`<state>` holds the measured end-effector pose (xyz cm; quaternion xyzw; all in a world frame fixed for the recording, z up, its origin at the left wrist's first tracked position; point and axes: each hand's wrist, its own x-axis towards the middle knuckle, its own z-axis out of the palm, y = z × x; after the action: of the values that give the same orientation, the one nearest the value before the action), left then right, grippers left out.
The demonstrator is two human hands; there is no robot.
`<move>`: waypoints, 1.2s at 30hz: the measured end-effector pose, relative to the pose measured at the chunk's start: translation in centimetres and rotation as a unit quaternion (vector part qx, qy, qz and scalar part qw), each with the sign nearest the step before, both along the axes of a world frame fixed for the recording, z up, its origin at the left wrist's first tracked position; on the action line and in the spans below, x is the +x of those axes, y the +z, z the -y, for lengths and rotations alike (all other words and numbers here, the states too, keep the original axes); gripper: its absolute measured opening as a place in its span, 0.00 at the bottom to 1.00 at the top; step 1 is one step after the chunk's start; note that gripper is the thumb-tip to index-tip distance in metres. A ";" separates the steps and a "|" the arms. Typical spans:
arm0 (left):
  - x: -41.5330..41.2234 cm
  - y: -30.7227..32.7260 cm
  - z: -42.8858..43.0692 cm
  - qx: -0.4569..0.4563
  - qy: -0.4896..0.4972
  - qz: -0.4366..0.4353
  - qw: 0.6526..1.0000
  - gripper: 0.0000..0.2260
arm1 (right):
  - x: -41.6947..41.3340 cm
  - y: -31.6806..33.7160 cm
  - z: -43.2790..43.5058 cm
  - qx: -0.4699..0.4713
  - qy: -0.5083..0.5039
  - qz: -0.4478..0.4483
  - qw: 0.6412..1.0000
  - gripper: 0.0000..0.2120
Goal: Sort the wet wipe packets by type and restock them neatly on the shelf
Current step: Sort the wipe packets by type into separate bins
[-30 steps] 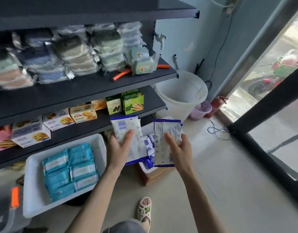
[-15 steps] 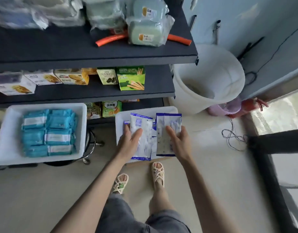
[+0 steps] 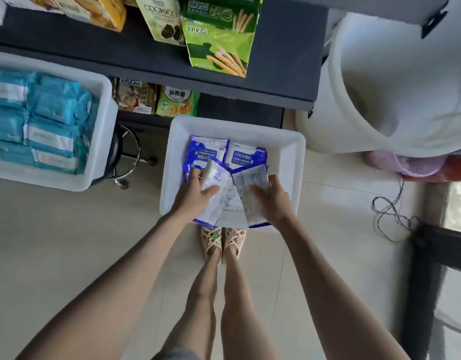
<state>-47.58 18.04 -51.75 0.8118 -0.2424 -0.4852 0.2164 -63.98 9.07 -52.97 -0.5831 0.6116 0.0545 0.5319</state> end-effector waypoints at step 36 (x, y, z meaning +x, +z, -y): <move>6.3 -11.4 1.8 -0.046 -0.256 0.195 0.946 0.12 | 7.0 -8.9 3.4 -0.145 0.322 -0.078 0.932 0.14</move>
<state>-41.25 16.26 -63.14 0.7902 -0.5017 -0.3447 0.0709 -56.94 5.63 -61.90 -0.8137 0.4317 0.1788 0.3457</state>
